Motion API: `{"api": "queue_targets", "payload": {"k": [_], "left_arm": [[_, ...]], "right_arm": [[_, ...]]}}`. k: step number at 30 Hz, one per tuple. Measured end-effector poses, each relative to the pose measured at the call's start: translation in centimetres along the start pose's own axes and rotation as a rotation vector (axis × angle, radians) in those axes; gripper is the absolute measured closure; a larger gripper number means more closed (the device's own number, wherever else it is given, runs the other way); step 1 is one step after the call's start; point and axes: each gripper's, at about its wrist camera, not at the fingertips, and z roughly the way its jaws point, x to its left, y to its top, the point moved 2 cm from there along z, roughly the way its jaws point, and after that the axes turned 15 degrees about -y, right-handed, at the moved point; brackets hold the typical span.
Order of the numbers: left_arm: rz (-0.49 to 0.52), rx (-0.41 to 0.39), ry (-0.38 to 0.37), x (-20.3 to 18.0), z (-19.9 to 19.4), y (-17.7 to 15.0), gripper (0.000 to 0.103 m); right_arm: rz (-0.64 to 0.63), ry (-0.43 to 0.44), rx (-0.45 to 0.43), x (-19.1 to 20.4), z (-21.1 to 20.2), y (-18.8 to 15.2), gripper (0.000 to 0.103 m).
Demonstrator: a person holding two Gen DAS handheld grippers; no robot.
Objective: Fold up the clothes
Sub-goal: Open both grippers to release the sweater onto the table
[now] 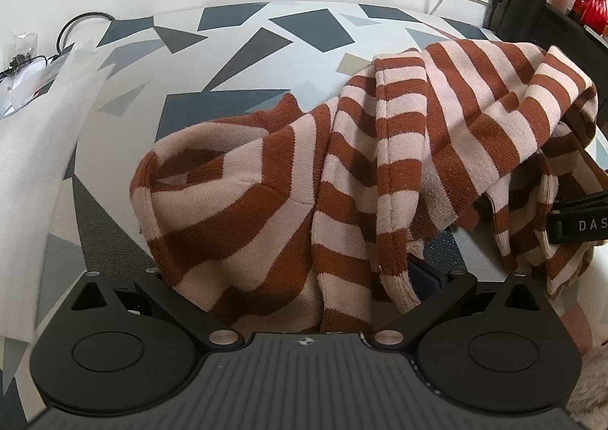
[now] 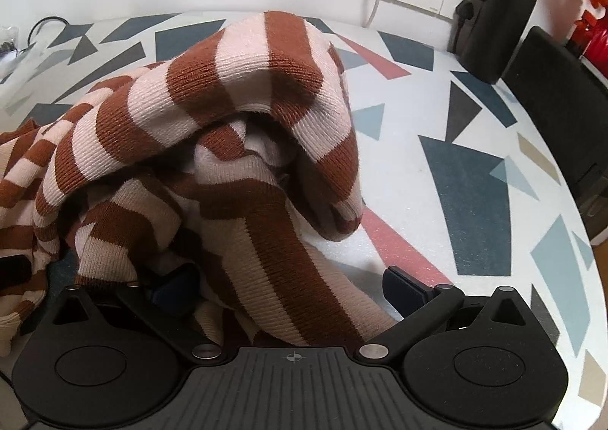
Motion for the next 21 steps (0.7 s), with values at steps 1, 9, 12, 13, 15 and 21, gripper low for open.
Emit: {"api": "queue_targets", "payload": {"k": [1, 9, 12, 13, 15, 21], "left_arm": [[0.006, -0.002, -0.001, 0.0, 0.0, 0.0, 0.000], [0.042, 0.037, -0.007, -0.3, 0.6, 0.7, 0.000], [0.051, 0.055, -0.002, -0.4, 0.9, 1.0, 0.000], [0.051, 0.058, 0.000, -0.4, 1.0, 1.0, 0.000], [0.049, 0.070, 0.002, -0.5, 1.1, 1.2, 0.000], [0.043, 0.085, 0.001, -0.3, 1.3, 1.5, 0.000]], "right_arm": [[0.003, 0.009, -0.003, -0.1, 0.1, -0.1, 0.001], [0.022, 0.088, 0.076, -1.0, 1.1, 0.5, 0.001], [-0.013, 0.104, 0.136, -0.9, 1.4, 1.2, 0.001], [-0.024, 0.105, 0.140, -0.9, 1.3, 1.3, 0.001], [-0.040, 0.107, 0.148, -0.8, 1.3, 1.3, 0.001], [-0.022, 0.116, 0.100, -1.9, -0.1, 1.4, 0.001]]}}
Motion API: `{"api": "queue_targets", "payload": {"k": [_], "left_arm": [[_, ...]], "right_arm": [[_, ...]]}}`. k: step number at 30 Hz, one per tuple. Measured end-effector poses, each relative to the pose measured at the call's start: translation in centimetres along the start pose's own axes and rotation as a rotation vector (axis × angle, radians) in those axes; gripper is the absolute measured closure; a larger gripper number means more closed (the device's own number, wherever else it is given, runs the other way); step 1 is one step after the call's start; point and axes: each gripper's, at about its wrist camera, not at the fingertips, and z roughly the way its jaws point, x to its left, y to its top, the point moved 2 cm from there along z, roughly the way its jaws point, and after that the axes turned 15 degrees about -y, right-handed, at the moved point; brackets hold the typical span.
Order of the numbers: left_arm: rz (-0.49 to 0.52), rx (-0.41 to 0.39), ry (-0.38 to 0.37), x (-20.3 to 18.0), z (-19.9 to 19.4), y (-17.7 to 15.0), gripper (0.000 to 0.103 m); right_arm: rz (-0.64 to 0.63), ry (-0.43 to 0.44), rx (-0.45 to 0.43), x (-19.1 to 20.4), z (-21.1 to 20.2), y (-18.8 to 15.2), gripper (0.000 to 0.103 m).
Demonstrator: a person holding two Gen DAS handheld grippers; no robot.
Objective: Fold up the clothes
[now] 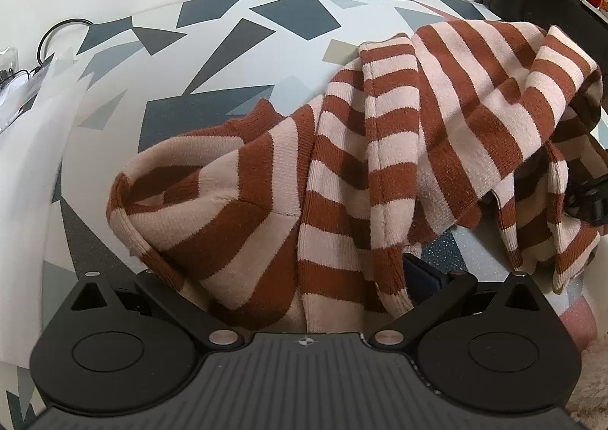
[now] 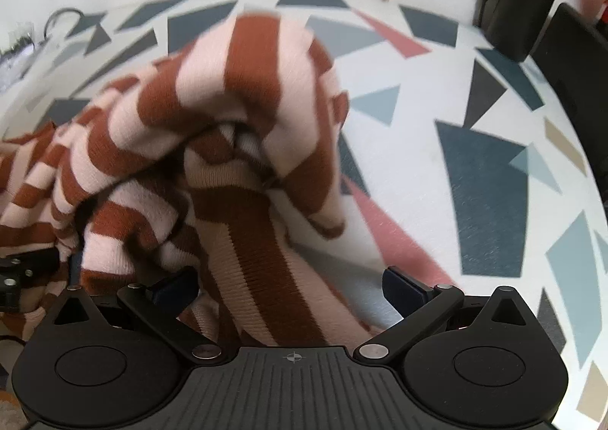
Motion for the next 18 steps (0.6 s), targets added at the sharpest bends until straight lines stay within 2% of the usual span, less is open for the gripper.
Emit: {"api": "queue_targets", "payload": {"k": [8, 11, 14, 18], "left_arm": [[-0.008, -0.007, -0.002, 0.1, -0.1, 0.0, 0.000], [-0.012, -0.004, 0.005, 0.1, 0.0, 0.1, 0.000], [-0.016, -0.001, 0.010, 0.0, 0.1, 0.1, 0.000], [-0.019, 0.002, 0.011, 0.1, 0.1, 0.2, 0.000]], "right_arm": [[0.119, 0.031, -0.095, -3.2, -2.1, 1.7, 0.003], [0.120, 0.039, -0.157, -3.4, -3.3, 2.5, 0.008], [0.131, 0.064, -0.180, -3.1, -3.9, 3.0, 0.015], [0.122, 0.056, -0.147, -2.1, -3.1, 3.3, 0.025]]}}
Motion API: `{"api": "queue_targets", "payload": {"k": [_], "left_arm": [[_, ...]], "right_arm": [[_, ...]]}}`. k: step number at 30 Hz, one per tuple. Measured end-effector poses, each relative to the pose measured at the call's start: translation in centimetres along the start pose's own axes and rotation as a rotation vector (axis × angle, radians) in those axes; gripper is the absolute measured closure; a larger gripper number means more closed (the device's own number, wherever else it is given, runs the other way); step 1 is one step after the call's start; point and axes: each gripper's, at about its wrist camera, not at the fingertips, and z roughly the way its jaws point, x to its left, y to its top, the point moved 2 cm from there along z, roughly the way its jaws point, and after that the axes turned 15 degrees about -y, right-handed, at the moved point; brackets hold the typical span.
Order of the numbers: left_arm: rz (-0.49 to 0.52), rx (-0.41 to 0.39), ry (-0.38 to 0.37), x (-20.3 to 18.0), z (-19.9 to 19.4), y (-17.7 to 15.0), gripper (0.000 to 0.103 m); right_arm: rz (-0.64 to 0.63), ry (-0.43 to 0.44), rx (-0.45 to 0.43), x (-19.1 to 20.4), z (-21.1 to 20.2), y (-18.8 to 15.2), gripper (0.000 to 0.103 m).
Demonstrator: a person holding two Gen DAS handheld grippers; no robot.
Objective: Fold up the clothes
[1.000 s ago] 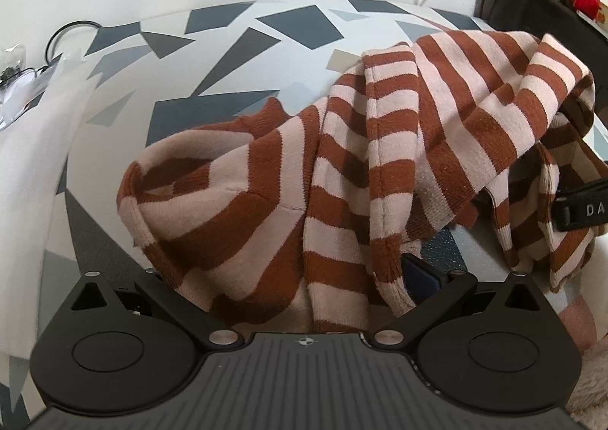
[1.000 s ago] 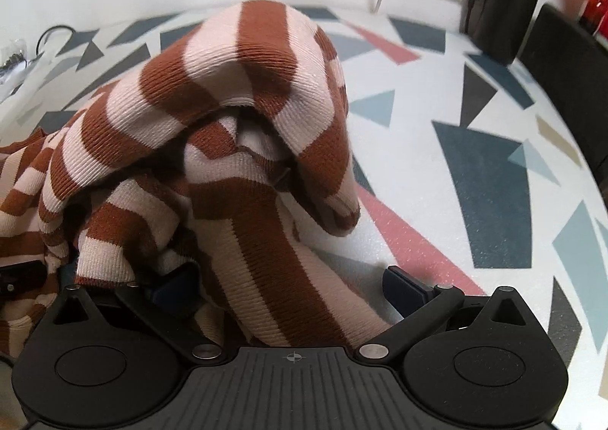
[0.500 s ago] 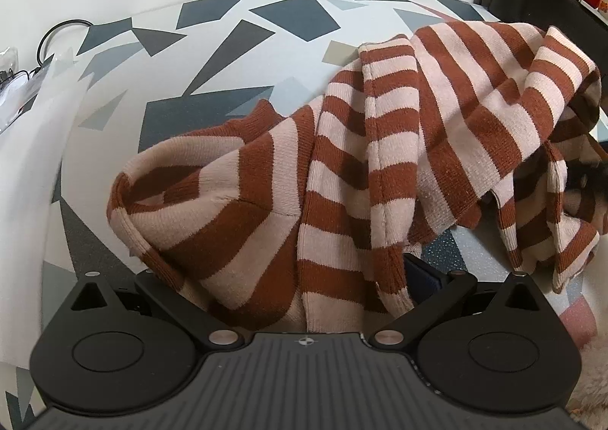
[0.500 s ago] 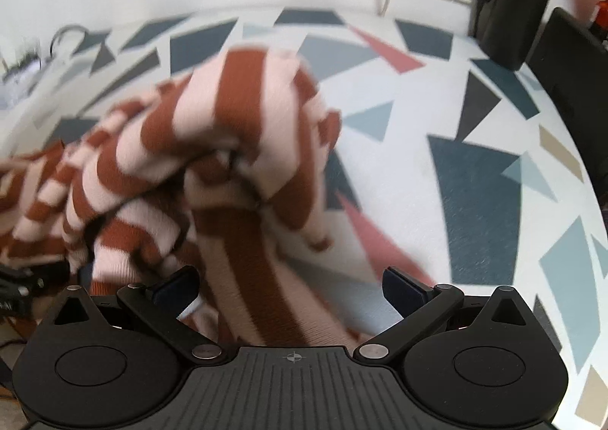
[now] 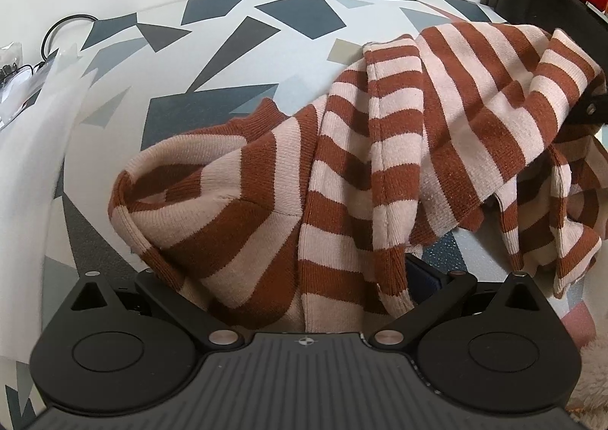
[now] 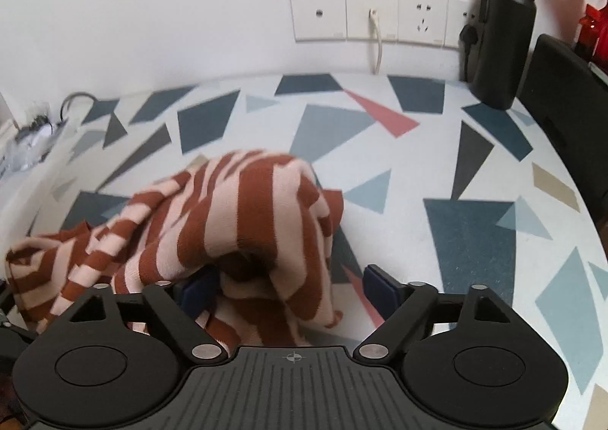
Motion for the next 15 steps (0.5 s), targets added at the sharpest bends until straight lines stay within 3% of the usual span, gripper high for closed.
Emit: {"api": "queue_targets", "payload": {"k": [3, 8, 9, 11, 13, 15], "left_arm": [[0.000, 0.001, -0.001, 0.0, 0.0, 0.0, 0.000], [-0.015, -0.014, -0.024, 0.5, -0.4, -0.1, 0.003], [-0.032, -0.024, -0.047, 0.8, -0.8, -0.1, 0.011], [-0.067, -0.044, -0.096, 1.4, -1.7, 0.1, 0.039], [-0.114, -0.066, -0.166, 2.1, -2.7, 0.3, 0.089], [-0.123, -0.109, -0.185, 2.4, -3.8, 0.8, 0.088]], "right_arm": [[-0.021, -0.020, 0.027, 0.7, 0.6, -0.8, 0.029], [-0.039, -0.012, 0.035, 1.3, 0.8, -1.3, 0.055], [-0.034, -0.004, 0.031, 1.2, 0.6, -1.1, 0.060], [-0.025, 0.007, 0.017, 1.1, 0.2, -0.7, 0.065], [-0.016, 0.008, -0.009, 0.8, -0.2, -0.3, 0.071], [0.020, -0.010, -0.039, 0.1, -0.5, 0.0, 0.078]]}}
